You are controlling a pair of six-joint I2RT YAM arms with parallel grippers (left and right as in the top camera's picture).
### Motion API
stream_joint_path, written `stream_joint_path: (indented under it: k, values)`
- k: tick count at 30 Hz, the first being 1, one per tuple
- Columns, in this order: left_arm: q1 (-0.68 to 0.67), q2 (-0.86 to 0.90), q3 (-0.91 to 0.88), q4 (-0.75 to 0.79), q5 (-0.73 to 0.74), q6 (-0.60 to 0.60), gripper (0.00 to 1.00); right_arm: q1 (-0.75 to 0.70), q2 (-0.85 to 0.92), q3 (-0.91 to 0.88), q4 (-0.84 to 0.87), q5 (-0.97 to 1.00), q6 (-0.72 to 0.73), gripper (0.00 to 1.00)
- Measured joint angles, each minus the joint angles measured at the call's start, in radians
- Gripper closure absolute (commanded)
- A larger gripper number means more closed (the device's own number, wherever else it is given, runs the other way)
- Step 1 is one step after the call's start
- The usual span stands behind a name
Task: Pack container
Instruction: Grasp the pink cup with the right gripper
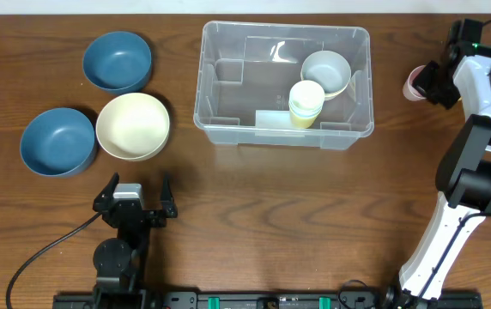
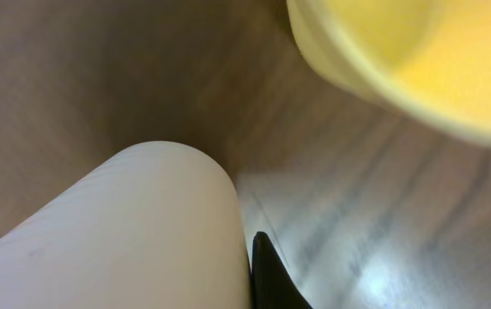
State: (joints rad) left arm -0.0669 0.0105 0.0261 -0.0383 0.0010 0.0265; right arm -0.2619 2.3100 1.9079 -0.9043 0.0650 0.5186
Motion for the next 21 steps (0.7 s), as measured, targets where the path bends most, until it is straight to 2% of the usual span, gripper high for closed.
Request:
stream_joint_path:
  k: [9, 15, 21]
  values:
    - [0.000, 0.000, 0.000, 0.000, 0.000, 0.000, 0.02, -0.002, -0.058, -0.027, -0.082, -0.075, -0.059, 0.98]
    - [0.000, 0.000, 0.000, 0.000, 0.000, 0.000, 0.02, 0.023, -0.297, -0.033, -0.081, -0.254, -0.118, 0.96]
    - [0.000, 0.000, 0.000, 0.000, 0.000, 0.000, 0.02, 0.187, -0.533, -0.016, -0.077, -0.348, -0.164, 0.94]
